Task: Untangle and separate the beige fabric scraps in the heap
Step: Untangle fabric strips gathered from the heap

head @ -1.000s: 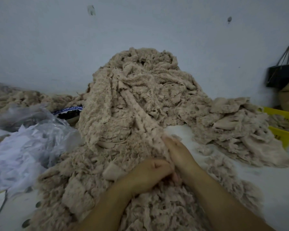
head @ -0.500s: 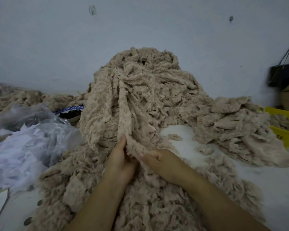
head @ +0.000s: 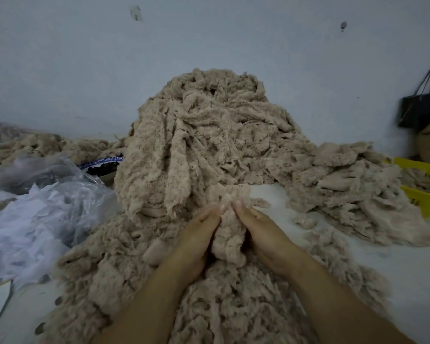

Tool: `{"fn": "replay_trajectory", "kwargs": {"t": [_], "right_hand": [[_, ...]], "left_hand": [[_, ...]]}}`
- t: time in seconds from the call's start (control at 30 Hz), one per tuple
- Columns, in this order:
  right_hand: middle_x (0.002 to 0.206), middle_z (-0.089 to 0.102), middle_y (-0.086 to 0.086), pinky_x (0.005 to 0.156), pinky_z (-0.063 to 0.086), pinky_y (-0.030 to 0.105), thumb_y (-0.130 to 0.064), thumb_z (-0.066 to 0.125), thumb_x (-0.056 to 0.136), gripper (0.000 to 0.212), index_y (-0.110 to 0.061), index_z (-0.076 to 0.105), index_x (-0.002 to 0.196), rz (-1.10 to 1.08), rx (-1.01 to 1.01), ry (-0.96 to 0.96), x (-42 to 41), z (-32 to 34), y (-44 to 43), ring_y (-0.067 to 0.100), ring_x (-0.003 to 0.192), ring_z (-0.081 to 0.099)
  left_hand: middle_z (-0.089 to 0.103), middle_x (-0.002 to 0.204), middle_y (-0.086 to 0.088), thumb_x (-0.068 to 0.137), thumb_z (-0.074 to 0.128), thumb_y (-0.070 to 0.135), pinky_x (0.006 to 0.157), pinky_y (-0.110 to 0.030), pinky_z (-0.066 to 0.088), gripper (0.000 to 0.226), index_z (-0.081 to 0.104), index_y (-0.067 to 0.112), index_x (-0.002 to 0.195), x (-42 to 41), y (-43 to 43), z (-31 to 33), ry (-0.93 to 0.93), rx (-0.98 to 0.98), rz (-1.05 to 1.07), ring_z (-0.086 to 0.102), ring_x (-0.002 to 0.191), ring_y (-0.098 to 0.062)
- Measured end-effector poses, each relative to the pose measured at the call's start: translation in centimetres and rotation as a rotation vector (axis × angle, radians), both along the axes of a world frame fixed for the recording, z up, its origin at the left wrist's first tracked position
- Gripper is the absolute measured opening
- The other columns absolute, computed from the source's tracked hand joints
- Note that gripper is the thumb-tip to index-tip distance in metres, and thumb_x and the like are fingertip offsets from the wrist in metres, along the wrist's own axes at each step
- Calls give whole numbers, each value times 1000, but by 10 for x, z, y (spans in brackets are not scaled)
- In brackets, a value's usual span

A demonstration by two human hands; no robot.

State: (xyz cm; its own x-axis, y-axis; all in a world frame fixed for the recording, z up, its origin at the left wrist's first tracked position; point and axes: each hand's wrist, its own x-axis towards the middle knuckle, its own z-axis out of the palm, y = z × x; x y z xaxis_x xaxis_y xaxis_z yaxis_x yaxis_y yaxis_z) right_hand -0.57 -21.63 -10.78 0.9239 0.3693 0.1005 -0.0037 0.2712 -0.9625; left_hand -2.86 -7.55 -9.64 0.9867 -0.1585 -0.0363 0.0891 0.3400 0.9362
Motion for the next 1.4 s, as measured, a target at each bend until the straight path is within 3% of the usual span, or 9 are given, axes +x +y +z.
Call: {"fn": "replay_trajectory", "kwargs": {"t": [0.13,0.27,0.4,0.53,0.73,0.87,1.13,1.3,1.4], "right_hand": [[101,74,-16,91,51,25,-52,57,94,22,-35,73,93,-107,-223,-97,-2,-2,2,6,100,69],[61,45,-15,52,37,15,-50,50,94,29,-29,43,75,-433,-476,-365,-3,5,2,0,53,41],[65,47,-17,51,39,17,-73,48,80,45,-28,41,79,-425,-453,-424,-8,7,5,-1,55,42],[62,47,-15,54,36,19,-45,45,99,31,-26,40,75,-423,-505,-339,-1,0,10,0,56,41],[83,64,4,73,58,32,-35,46,103,29,-16,58,85,-454,-127,-83,7,7,-4,14,77,64],[81,73,-5,68,57,24,-30,49,103,27,-15,66,89,-342,39,14,6,8,-1,8,76,70],[97,77,-2,68,56,17,-30,48,104,36,-24,79,85,-298,236,96,7,12,-6,6,91,72],[110,75,9,86,58,35,-31,48,103,29,-13,67,116,-292,397,186,12,16,-11,20,102,71],[97,76,4,72,56,27,-32,48,104,28,-18,71,101,-367,319,96,15,17,-18,9,85,72]], "left_hand": [[76,101,-11,77,73,25,71,-27,59,11,81,20,83,4,4,-3,-23,-113,112,74,92,-21],[67,79,2,79,75,37,72,-34,53,9,70,30,75,5,6,-4,-151,107,294,62,76,-17],[65,75,14,92,69,37,64,-23,53,16,62,40,78,4,4,-6,-322,369,342,61,70,-6],[71,83,2,91,69,31,72,-32,55,14,68,33,78,-1,-1,-4,-240,286,185,66,79,-13],[69,76,-3,100,54,17,63,-34,56,17,56,13,83,8,5,1,2,-165,258,64,72,-17],[69,107,-19,101,52,23,86,-48,55,26,59,-1,110,10,9,2,11,-184,252,66,95,-30],[75,93,-16,85,77,31,77,-36,56,19,76,12,81,-5,-1,-8,30,470,-114,67,81,-23],[59,74,0,89,69,24,62,-24,46,12,64,15,83,-6,1,-6,-136,594,-83,55,64,-9],[57,62,5,102,53,20,50,-24,45,26,61,28,78,-1,2,-3,-199,477,145,51,55,-13]]}}
